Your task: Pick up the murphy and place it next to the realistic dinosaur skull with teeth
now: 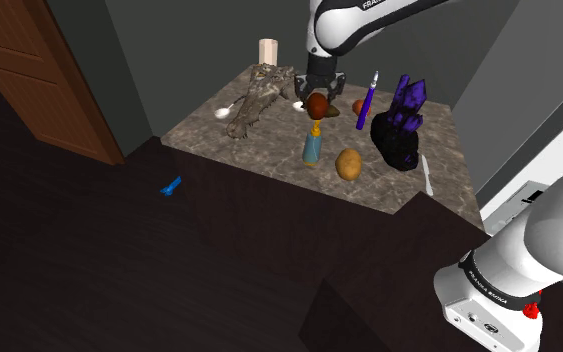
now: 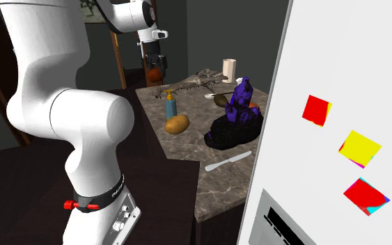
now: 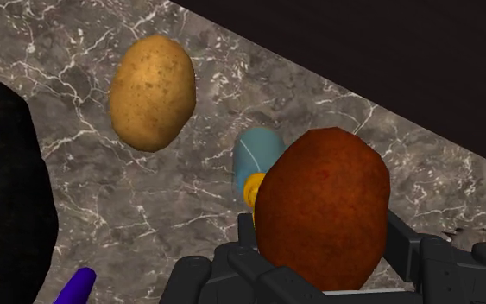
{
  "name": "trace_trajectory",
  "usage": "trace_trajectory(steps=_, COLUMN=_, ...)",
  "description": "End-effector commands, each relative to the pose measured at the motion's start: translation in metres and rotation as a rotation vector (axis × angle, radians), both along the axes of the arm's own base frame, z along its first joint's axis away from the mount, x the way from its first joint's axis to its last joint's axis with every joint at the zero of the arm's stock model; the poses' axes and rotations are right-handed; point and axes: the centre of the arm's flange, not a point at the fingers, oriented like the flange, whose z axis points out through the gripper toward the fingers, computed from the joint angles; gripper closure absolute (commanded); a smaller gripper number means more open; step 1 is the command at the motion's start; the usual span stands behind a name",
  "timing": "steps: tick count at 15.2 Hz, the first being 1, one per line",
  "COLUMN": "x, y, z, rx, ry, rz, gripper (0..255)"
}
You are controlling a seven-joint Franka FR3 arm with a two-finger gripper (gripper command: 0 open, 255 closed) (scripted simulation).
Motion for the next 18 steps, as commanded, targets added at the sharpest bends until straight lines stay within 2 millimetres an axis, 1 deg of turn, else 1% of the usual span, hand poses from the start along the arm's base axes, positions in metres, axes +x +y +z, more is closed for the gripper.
trace_trajectory(steps=1, x=0.02, y=0.02, z=-0.001, rx=0.001, ry=0.0, rz=-0.001, gripper=255)
trace_trajectory(steps=13, x=0.137, y=0.128, z=0.0, rx=0.001, ry=0.0, rz=-0.001, gripper=255)
trace_trajectory(steps=18, x=0.137, y=0.128, z=-0.027, rx=0.001, ry=0.0, rz=-0.001, gripper=255)
